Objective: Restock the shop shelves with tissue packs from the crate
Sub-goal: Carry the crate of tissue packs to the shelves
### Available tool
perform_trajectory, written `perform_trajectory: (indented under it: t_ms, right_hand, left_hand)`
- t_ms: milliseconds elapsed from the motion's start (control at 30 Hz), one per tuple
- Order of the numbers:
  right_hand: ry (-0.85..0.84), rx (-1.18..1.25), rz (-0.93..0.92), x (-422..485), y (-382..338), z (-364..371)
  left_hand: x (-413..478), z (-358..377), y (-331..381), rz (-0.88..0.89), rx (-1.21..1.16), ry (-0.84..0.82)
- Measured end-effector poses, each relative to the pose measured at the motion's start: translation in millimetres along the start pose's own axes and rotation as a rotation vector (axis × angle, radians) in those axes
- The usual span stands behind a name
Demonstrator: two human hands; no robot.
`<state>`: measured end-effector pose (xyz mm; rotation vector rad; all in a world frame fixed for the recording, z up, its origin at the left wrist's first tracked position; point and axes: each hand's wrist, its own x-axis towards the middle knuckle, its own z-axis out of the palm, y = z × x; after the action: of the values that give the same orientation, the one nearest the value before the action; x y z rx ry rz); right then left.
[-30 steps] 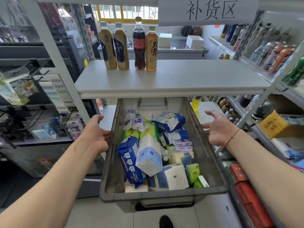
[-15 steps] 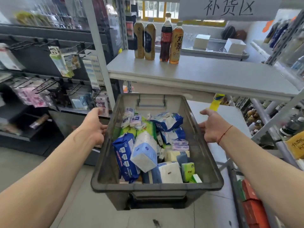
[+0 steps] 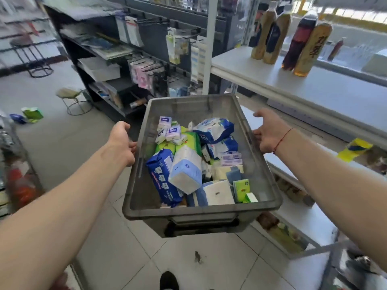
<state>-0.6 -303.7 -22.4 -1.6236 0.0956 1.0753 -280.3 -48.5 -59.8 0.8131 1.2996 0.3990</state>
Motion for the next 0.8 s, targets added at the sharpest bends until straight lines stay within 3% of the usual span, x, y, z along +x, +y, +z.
perform_trajectory:
  t_ms: [467,800]
  right_hand:
    - [-0.151,-0.25,-0.014,15,26,181]
    - [-0.282,-0.246,-0.046,37,45,226]
  left_hand:
    - [-13,-142,-20,0.217,-0.321,0.379]
    - [7,-205,-69,0.315,-0.407,0.529]
